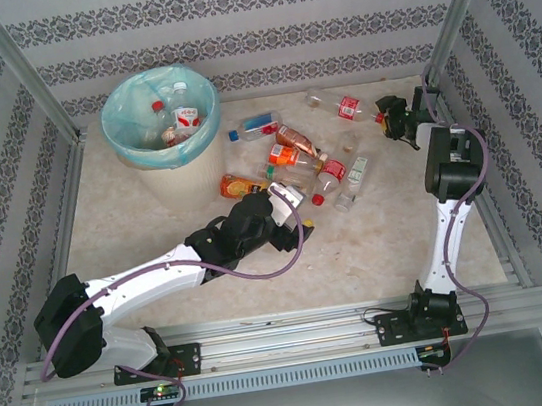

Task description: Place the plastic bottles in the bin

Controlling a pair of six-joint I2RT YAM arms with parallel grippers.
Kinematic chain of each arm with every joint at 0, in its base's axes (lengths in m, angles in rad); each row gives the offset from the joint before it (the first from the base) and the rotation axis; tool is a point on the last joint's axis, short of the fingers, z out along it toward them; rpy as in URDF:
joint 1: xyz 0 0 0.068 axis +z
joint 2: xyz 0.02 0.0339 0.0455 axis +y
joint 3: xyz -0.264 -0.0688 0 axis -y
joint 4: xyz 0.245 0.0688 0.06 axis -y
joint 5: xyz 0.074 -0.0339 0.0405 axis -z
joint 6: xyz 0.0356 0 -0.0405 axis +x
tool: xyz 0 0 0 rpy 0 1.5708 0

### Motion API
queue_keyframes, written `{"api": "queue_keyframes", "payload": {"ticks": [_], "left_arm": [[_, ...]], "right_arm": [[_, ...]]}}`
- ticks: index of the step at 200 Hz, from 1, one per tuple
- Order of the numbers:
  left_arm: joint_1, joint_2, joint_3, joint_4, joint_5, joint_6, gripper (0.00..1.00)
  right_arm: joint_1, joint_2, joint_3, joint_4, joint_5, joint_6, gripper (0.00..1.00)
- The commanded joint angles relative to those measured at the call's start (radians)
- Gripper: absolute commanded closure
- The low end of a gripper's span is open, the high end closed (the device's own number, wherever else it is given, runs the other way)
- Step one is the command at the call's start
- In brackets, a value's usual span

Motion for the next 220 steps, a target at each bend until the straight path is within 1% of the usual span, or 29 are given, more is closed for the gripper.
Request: {"api": "queue_keyframes", "payload": {"ticks": [1,34,43,63,87,101,126,138,158,171,185,197,220], "left_arm": [[-0.002,-0.013,-0.004,-0.009,-0.016,0.016,0.15],[-0.002,-0.023,-0.016,-0.005,-0.023,0.018,0.15],[-0.002,-0.025,-0.017,-0.003,-0.024,0.019,0.15],[-0.002,-0.029,-0.017,-0.003,-0.025,0.021,0.15],[-0.002,-0.032,-0.019,0.001,-0.027,0.02,0.15],[-0.002,-0.038,-0.02,0.002,-0.027,0.018,0.15],[-0.002,-0.053,-0.022,0.006,-0.028,0.017,0.15],[-0.002,-0.061,-0.027,0.011,-0.03,0.018,0.15],[-0.002,-0.074,-0.032,0.01,-0.033,0.02,0.15],[-0.001,-0.087,-0.036,0.005,-0.033,0.021,0.15],[-0.003,-0.106,-0.045,0.008,-0.039,0.023,0.15],[-0.002,-0.121,-0.051,0.01,-0.05,0.032,0.15],[-0.002,-0.148,-0.047,0.001,-0.075,0.065,0.15]], "right_arm": [[0.031,-0.012,-0.027,0.005,-0.035,0.032,0.43],[0.035,-0.02,-0.045,0.026,-0.032,0.047,0.46],[0.035,-0.025,-0.052,0.036,-0.03,0.049,0.49],[0.036,-0.03,-0.058,0.039,-0.025,0.05,0.53],[0.032,-0.041,-0.069,0.051,-0.03,0.054,0.63],[0.031,-0.057,-0.086,0.056,-0.023,0.054,0.64],[0.028,-0.095,-0.115,0.063,-0.01,0.054,0.67],[0.026,-0.114,-0.128,0.068,-0.008,0.055,0.72],[0.024,-0.153,-0.148,0.07,0.003,0.051,0.73],[0.024,-0.177,-0.161,0.068,0.01,0.04,0.77],[0.022,-0.212,-0.178,0.065,0.019,0.032,0.79],[0.019,-0.245,-0.194,0.064,0.024,0.022,0.82],[0.009,-0.324,-0.229,0.064,0.025,0.009,0.86]]}}
